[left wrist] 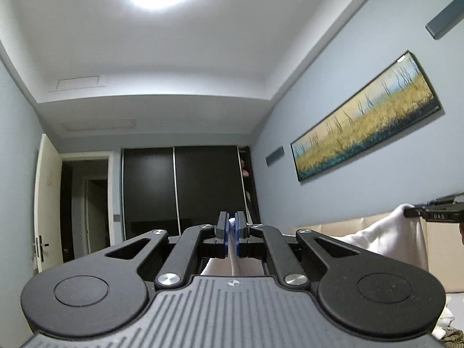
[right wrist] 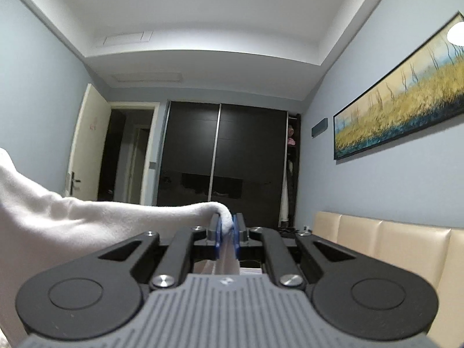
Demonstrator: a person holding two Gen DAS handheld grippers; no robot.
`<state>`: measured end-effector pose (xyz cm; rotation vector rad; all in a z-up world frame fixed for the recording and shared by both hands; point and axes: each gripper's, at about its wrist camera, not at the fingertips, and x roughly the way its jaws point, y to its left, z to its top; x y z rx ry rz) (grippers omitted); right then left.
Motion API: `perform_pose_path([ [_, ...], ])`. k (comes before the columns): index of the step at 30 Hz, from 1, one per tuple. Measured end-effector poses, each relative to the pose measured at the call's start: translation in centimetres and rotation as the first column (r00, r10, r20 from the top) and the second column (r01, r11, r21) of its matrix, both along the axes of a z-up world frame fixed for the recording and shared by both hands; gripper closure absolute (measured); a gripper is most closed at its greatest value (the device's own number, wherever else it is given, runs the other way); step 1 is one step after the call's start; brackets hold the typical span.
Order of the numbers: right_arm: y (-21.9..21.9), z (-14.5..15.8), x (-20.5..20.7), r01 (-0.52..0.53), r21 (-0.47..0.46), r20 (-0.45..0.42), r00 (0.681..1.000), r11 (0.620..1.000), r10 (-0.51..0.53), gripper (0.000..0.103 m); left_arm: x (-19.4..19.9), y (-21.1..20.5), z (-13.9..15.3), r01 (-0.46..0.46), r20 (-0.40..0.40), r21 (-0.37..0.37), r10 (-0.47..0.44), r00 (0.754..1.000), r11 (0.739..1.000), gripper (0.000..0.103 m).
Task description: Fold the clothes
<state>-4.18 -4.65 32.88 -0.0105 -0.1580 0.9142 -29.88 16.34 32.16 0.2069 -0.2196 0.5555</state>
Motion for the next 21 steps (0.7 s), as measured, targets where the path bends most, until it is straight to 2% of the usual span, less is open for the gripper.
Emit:
perform_pose_path([
  [4,0.7,-0.5,-1.2,-0.005,0.015,0.044,0.999,1.000,0.005,0.093,0.1,0.4,-0.4,-0.028,-0.020,-0.013,0.027,0.999,1.000,0.101],
  [8,3.6,-2.3,-0.5,-0.002,-0.039,0.049,0.999,0.999,0.004,0.093,1.2,2.9,-2.9,-0.073,-0.088,-0.062,0.068,0.994,0.995,0.101],
  [11,6.8,-5.2,1.5,-0.022,-0.122,-0.020,1.000,0.992,0.020,0.093,3.7,6.2,-6.1,-0.109,-0.184,-0.135,0.083,0.979,0.985,0.101],
  [16,13.0,-11.2,6.3,-0.044,-0.258,-0.151,0.989,0.965,0.005,0.093,8.5,12.6,-12.5,-0.177,-0.325,-0.243,0.092,0.941,0.954,0.101],
  [21,19.5,-16.3,11.3,-0.051,-0.363,-0.226,0.974,0.931,-0.034,0.093,13.3,18.5,-17.5,-0.228,-0.415,-0.294,0.091,0.905,0.928,0.101],
])
